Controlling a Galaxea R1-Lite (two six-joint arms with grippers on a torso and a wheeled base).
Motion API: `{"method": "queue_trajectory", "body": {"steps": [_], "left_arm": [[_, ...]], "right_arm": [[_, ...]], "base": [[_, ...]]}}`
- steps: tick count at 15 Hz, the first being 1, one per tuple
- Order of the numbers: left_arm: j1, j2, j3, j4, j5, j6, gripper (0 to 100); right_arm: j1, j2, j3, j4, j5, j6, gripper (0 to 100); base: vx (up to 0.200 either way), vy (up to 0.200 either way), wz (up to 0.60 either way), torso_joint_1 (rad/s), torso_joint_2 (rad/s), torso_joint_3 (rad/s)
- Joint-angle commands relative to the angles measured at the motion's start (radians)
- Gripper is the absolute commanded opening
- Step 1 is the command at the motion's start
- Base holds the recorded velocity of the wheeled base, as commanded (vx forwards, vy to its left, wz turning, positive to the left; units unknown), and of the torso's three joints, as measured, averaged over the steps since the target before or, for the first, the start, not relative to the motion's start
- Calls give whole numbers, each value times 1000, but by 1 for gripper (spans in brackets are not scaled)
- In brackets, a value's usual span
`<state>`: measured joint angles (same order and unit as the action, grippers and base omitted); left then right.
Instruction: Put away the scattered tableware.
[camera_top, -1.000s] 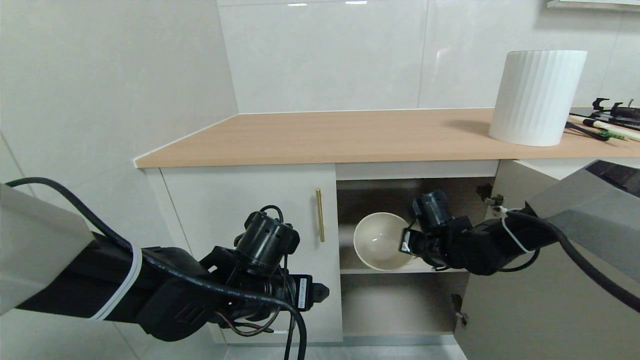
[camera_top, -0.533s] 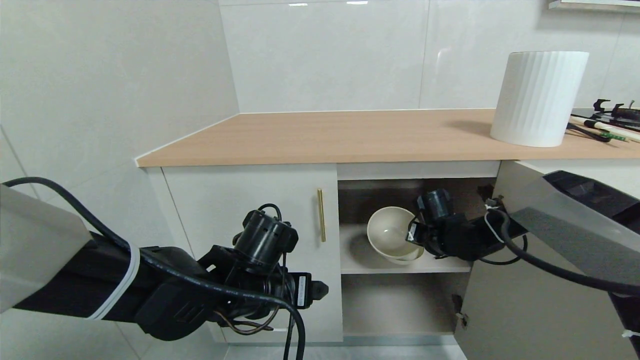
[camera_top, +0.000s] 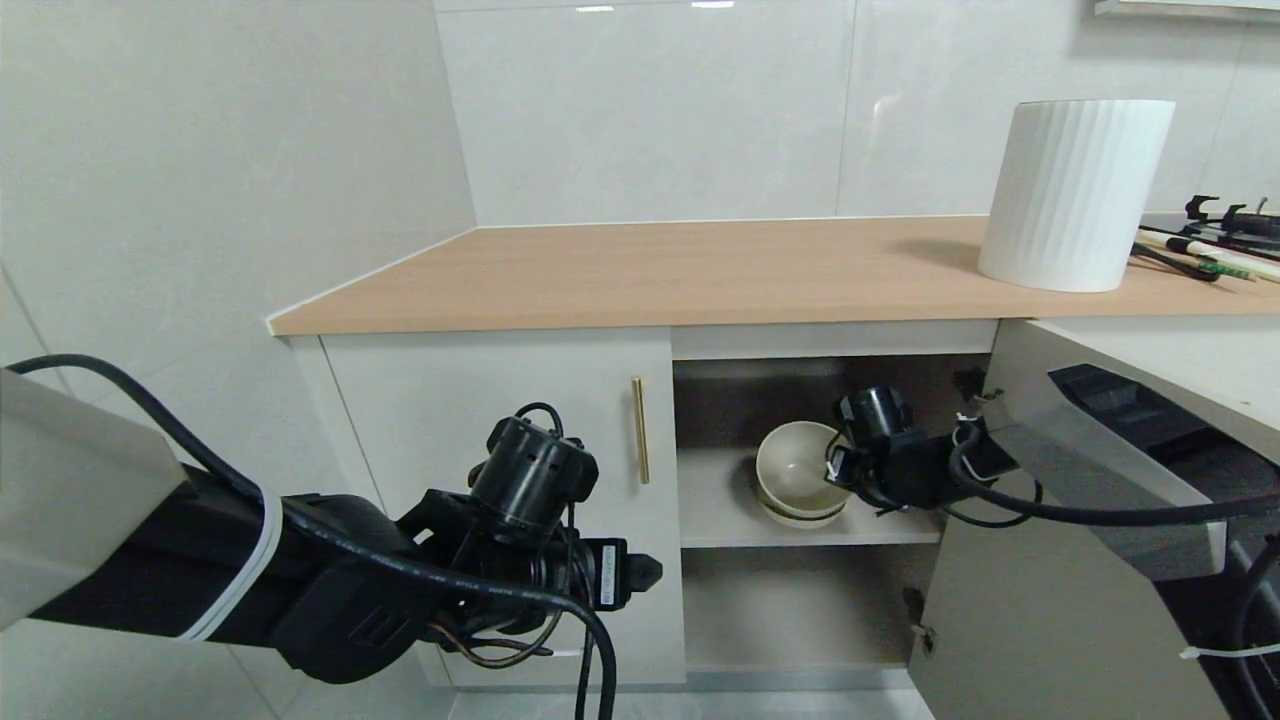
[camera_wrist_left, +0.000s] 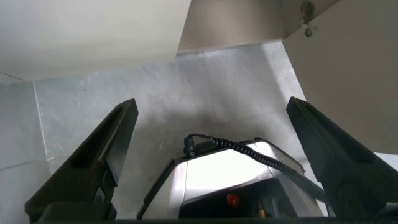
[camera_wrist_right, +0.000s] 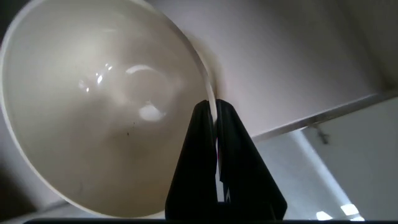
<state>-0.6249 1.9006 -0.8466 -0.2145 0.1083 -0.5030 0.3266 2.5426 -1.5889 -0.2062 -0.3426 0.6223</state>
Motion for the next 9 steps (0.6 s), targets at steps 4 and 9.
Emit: {"method": "queue_trajectory", "body": {"steps": [4, 9], "left_arm": [[1, 1, 0, 0, 1, -2, 100], [1, 1, 0, 0, 1, -2, 100]], "right_arm": [[-6, 31, -25, 1, 0, -1, 0], [-6, 36, -37, 5, -1, -3, 0]], "base": [[0, 0, 0, 0, 0, 0], [0, 0, 0, 0, 0, 0]]}}
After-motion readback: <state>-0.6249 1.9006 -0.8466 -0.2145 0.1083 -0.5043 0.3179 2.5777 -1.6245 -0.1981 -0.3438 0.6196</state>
